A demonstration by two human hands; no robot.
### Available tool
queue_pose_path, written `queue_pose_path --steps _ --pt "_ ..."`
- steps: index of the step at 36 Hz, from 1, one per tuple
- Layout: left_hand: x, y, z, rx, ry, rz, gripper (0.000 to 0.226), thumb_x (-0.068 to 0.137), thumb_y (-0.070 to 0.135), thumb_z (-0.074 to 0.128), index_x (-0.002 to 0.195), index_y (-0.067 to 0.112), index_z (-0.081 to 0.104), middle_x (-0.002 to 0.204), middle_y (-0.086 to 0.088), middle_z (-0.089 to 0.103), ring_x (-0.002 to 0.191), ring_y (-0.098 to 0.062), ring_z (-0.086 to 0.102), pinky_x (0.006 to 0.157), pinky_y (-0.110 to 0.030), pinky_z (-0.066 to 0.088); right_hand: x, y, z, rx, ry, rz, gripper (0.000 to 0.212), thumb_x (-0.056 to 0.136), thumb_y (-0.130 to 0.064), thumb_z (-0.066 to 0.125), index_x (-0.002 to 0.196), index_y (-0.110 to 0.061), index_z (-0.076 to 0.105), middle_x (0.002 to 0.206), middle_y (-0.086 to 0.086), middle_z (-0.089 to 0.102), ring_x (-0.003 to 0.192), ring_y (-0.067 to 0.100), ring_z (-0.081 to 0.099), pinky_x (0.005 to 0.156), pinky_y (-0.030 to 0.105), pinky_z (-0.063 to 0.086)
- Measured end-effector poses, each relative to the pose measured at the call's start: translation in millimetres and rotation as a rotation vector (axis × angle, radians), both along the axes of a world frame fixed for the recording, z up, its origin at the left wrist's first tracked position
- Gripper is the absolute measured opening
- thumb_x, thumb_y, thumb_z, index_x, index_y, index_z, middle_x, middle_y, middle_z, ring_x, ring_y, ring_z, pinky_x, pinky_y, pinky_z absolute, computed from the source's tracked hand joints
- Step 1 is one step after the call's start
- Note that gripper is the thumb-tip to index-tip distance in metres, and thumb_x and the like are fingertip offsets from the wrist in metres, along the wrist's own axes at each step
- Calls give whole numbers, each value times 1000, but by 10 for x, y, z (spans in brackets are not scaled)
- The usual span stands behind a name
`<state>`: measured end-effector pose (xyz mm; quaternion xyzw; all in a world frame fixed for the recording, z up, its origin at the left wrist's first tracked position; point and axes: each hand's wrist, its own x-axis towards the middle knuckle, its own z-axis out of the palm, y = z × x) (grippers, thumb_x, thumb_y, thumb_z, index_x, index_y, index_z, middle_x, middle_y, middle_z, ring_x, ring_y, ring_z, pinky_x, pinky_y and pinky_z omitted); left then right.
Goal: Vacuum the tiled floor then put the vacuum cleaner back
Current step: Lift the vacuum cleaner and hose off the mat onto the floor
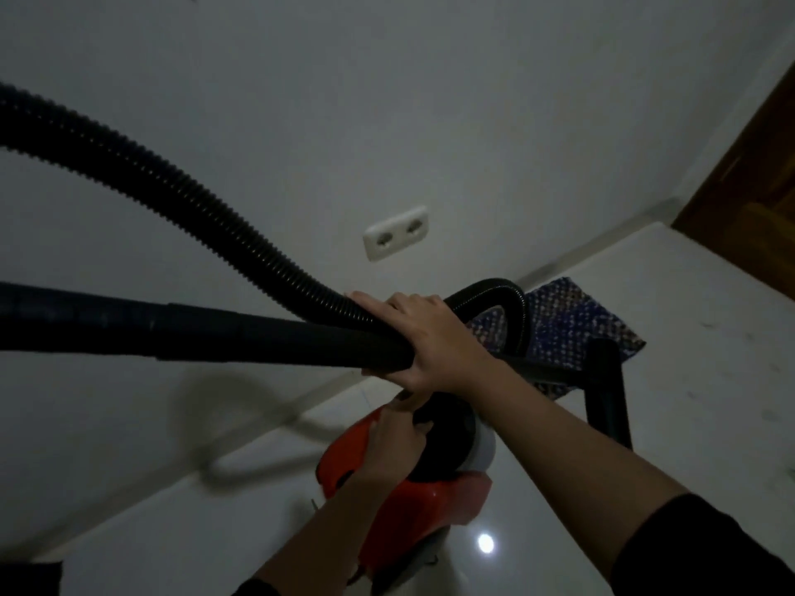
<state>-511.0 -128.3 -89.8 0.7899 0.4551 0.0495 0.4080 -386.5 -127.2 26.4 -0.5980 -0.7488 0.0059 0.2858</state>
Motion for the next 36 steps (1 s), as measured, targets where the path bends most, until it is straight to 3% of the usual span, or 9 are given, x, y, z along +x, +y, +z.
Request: queue_pose_path --steps 5,12,15,19,22,36 --pt "-212 -102 -864 38 11 -32 57 92 10 54 143 32 38 142 -3 48 134 -23 40 111 -44 36 -153 -13 -899 -17 -29 -13 80 78 -62 50 146 -26 29 94 3 59 80 23 58 74 39 47" --pt "-260 64 -1846 171 31 -34 48 93 16 55 139 26 45 125 -8 60 115 -26 56 93 -37 47 -216 8 -1900 -8 -53 -14 80 78 -62 47 146 -22 35 95 3 59 81 22 57 75 38 46" --pt "-229 167 -2206 221 21 -26 45 93 19 56 137 21 49 126 -10 61 113 -23 58 94 -32 47 -231 66 -2260 13 -89 0 81 78 -62 47 147 -22 34 94 4 59 80 22 57 75 38 47" --pt "-268 231 -2536 171 -83 -42 54 91 13 56 141 30 42 139 -9 50 126 -24 49 105 -39 44 -226 112 -2511 36 -109 29 83 79 -61 51 150 -24 28 98 3 60 85 22 58 79 37 45" --pt "-281 309 -2692 172 -111 -29 58 89 12 59 140 34 42 143 -9 46 131 -24 45 110 -37 40 -166 138 -2603 42 -119 39 85 80 -57 60 151 -27 24 102 4 59 90 23 59 84 39 45" --pt "-426 355 -3203 72 -196 -21 51 89 11 60 137 25 49 140 -6 53 129 -18 49 110 -31 39 -162 160 -3168 92 -25 -48 90 73 -67 49 149 -26 26 102 5 61 89 25 60 81 43 49"
